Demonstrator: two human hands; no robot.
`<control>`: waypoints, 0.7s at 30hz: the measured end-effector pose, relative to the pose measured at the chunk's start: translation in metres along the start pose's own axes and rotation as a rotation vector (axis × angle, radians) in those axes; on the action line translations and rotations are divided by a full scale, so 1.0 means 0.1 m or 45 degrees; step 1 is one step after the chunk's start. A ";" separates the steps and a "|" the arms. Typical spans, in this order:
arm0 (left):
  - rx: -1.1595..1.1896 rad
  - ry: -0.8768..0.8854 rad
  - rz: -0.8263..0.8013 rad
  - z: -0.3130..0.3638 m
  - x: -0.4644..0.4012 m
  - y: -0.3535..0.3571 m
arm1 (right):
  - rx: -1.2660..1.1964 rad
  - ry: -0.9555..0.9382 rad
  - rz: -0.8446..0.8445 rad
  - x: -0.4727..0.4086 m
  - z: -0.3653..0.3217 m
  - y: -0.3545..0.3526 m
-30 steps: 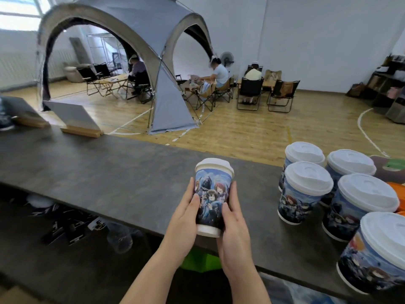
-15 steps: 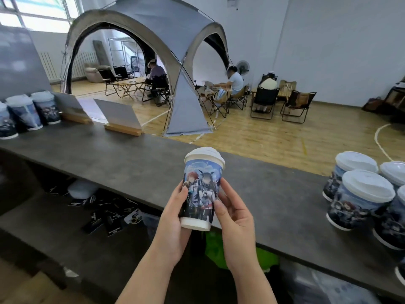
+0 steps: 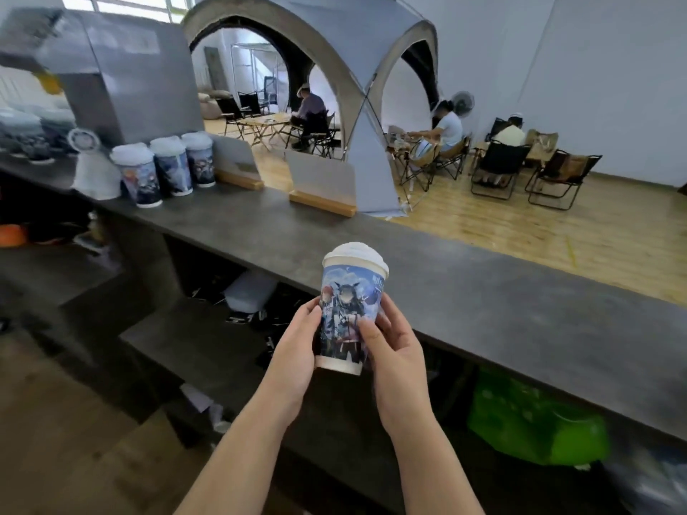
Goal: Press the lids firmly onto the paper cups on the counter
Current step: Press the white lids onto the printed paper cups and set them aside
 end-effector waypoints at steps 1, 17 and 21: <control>0.022 -0.015 0.016 0.06 -0.02 -0.10 | -0.016 0.001 -0.001 -0.02 0.04 0.10; 0.042 -0.022 0.039 0.92 -1.37 -1.11 | 0.087 -0.075 -0.066 -1.49 0.51 1.41; 0.079 0.038 -0.016 1.22 -1.98 -1.29 | 0.135 -0.142 -0.096 -2.11 0.55 1.71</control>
Point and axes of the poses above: each hand's wrist, its own x-axis away from the middle knuckle, its own y-axis out of the palm, z = x × y, the point moved 1 cm from there along -x, towards the middle knuckle, and after that the axes turned 7 degrees about x, right-handed, at the moved point
